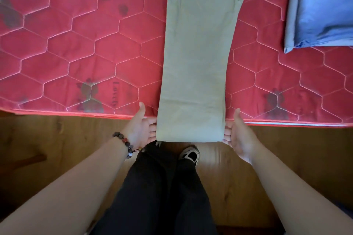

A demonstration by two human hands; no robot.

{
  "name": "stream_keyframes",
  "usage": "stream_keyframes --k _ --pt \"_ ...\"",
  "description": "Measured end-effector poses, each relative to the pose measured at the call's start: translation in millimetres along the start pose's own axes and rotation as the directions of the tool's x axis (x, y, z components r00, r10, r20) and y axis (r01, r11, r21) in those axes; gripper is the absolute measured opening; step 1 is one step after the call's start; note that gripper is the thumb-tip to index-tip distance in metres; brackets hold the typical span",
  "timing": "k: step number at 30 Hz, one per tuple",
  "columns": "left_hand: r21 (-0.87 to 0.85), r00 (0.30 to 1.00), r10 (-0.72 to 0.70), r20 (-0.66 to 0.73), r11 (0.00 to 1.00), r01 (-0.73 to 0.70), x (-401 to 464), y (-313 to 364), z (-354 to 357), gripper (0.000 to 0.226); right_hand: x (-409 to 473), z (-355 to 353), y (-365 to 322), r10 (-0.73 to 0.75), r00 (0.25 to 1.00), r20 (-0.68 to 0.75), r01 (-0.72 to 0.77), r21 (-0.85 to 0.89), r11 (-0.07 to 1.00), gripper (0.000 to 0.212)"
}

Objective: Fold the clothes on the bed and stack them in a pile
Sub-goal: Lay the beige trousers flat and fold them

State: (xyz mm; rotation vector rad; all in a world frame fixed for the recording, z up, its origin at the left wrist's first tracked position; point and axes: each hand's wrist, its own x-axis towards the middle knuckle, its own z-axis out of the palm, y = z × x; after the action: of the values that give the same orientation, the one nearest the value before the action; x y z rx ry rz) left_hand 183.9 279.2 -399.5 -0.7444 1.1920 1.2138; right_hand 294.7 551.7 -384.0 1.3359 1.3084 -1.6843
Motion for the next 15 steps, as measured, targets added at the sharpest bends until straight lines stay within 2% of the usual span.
stream_keyframes --k 5,7,9,11,12,13,14,15 --pt "0.244 0.99 -0.026 -0.14 0.968 0.06 -17 -27 -8 0.101 -10 5 34 0.118 0.981 -0.153 -0.156 -0.263 0.952 0.085" --pt "0.293 0.984 0.076 -0.159 0.956 -0.027 -18 -20 -7 0.093 -10 10 38 -0.009 0.96 -0.281 -0.087 -0.329 0.94 0.074" --pt "0.373 0.954 0.249 -0.165 0.912 -0.173 -13 -2 0 0.08 -6 18 33 -0.286 0.898 -0.334 0.115 -0.45 0.886 0.056" --pt "0.524 0.865 0.47 -0.174 0.788 -0.323 -3 16 10 0.068 4 27 23 -0.568 0.788 -0.236 0.314 -0.64 0.701 0.044" --pt "0.635 0.784 0.606 -0.135 0.66 -0.401 3 23 15 0.063 11 33 17 -0.664 0.733 -0.15 0.374 -0.726 0.577 0.045" --pt "0.73 0.7 0.711 -0.062 0.511 -0.453 11 27 18 0.06 18 39 11 -0.723 0.69 -0.047 0.41 -0.797 0.443 0.048" --pt "0.793 0.659 0.752 0.012 0.394 -0.464 18 30 22 0.06 26 45 5 -0.746 0.662 0.065 0.422 -0.855 0.3 0.052" --pt "0.851 0.657 0.75 0.075 0.295 -0.434 27 33 26 0.06 34 52 -1 -0.735 0.657 0.169 0.41 -0.898 0.16 0.057"
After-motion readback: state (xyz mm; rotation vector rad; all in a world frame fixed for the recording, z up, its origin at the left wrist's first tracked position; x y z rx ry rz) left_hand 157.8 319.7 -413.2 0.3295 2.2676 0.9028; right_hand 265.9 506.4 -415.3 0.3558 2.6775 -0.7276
